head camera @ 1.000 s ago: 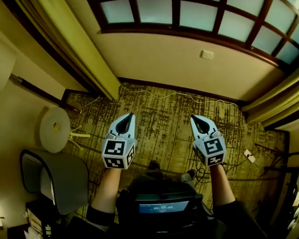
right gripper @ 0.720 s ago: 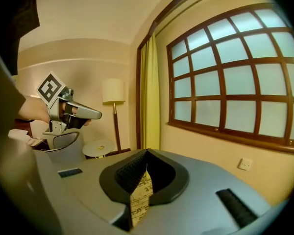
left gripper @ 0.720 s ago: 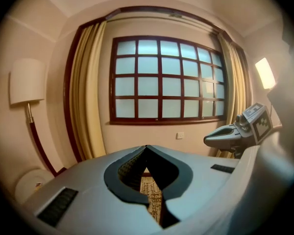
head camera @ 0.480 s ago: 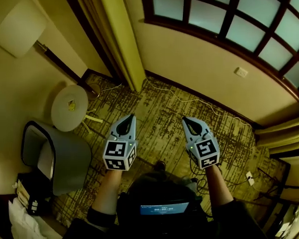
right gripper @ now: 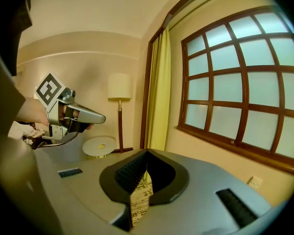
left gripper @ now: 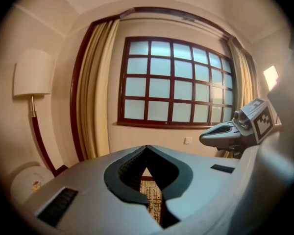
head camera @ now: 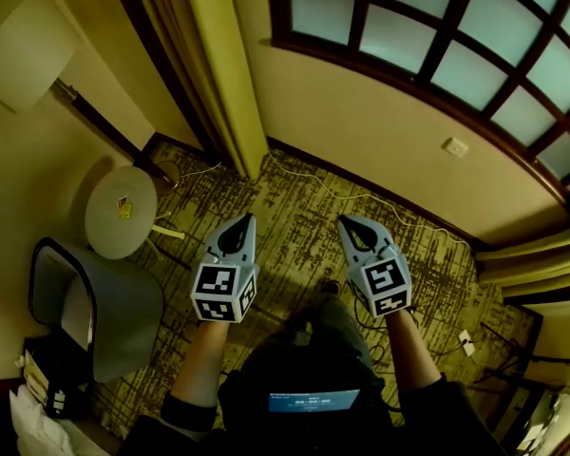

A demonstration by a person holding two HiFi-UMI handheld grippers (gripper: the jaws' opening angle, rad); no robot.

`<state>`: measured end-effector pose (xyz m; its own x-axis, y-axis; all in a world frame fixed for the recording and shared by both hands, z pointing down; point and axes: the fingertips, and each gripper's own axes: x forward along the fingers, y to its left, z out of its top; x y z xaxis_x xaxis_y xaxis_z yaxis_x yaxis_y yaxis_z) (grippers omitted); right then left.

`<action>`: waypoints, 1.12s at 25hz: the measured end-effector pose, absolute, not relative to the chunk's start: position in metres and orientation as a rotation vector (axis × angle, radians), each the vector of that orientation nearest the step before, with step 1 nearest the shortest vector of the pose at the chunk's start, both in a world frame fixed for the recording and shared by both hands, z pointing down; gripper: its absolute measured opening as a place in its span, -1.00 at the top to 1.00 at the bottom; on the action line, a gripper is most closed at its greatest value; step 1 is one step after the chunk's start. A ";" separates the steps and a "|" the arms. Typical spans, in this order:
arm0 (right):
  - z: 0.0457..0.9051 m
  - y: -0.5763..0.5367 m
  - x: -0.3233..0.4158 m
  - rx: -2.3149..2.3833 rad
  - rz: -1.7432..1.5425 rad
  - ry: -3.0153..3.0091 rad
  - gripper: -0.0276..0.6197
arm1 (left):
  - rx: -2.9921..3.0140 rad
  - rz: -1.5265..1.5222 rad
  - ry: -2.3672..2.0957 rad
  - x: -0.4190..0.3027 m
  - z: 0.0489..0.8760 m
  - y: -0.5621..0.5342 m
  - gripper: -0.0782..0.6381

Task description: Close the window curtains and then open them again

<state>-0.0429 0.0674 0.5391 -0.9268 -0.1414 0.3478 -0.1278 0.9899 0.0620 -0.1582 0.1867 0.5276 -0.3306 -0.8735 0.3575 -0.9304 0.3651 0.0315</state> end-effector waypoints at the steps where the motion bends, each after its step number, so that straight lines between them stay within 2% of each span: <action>1: 0.538 0.060 -0.046 0.196 -0.052 -2.778 0.88 | 1.591 0.255 -2.314 -0.160 0.529 0.180 0.78; 20: 0.518 -0.096 -0.194 0.004 -0.058 -2.841 0.88 | 1.510 0.242 -2.390 -0.277 0.508 0.010 0.78; 28: 0.497 -0.110 -0.261 -0.105 -0.059 -2.875 0.88 | 1.482 0.255 -2.443 -0.330 0.485 -0.023 0.78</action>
<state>-0.2614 -0.1103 0.4967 -0.9627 0.0666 0.2624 0.0773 0.9965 0.0309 -0.3301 -0.0232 0.4846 -0.4392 -0.8398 0.3192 -0.8876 0.4605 -0.0097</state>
